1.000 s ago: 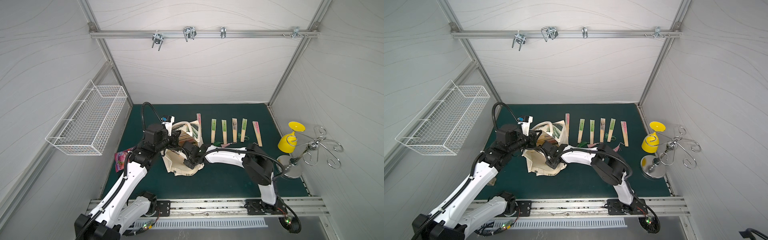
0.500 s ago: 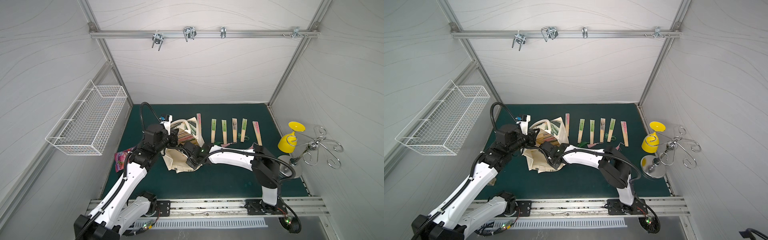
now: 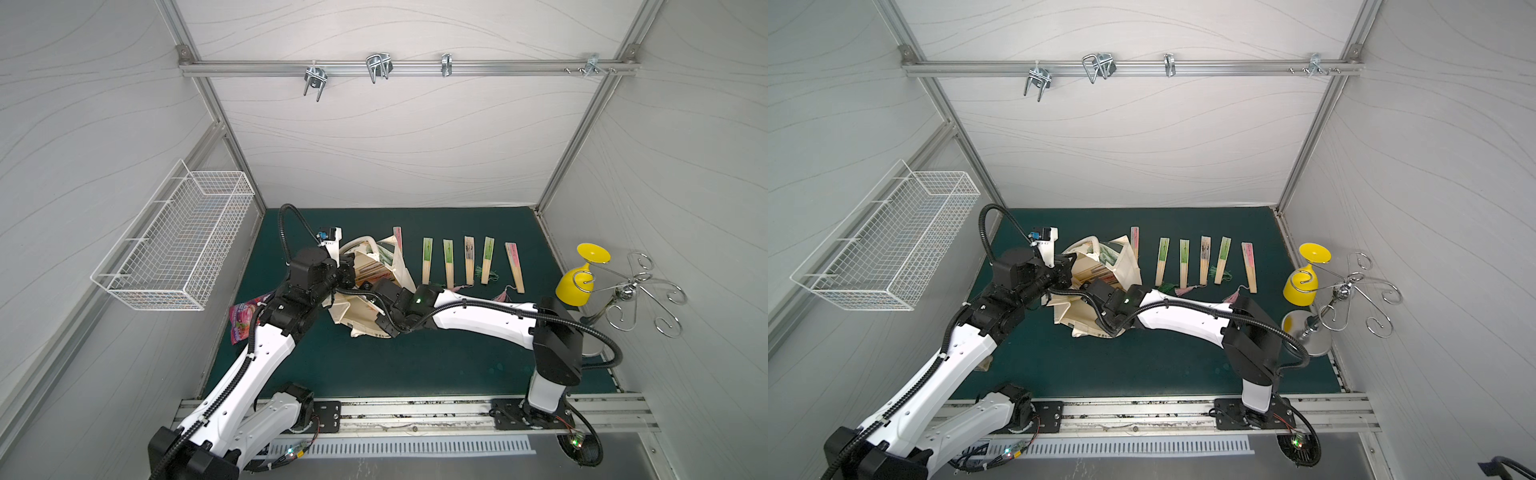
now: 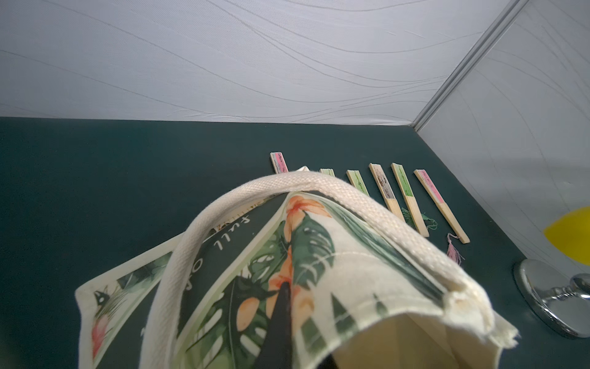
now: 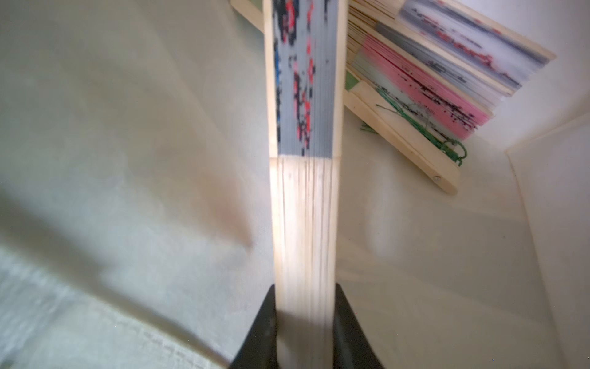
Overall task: Take out the folding fans from the tote bags
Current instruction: Pick up the folding fan from the canvas bag.
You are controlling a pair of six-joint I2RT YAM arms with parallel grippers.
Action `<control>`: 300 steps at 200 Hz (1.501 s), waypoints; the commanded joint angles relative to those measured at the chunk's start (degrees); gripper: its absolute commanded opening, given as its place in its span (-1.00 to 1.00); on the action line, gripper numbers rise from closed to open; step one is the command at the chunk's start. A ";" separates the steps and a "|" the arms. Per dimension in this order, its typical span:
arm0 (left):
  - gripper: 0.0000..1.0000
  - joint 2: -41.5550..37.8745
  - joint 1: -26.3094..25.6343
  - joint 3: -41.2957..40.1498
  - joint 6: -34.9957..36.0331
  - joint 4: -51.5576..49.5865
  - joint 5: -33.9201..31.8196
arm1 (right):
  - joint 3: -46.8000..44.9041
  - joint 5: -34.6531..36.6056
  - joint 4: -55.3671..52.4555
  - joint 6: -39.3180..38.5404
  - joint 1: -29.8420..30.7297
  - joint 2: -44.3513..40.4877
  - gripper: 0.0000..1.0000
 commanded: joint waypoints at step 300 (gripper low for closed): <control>-1.00 -0.86 0.10 -2.46 0.25 12.39 -10.85 | -11.36 1.01 -5.80 17.04 1.80 -23.45 -1.00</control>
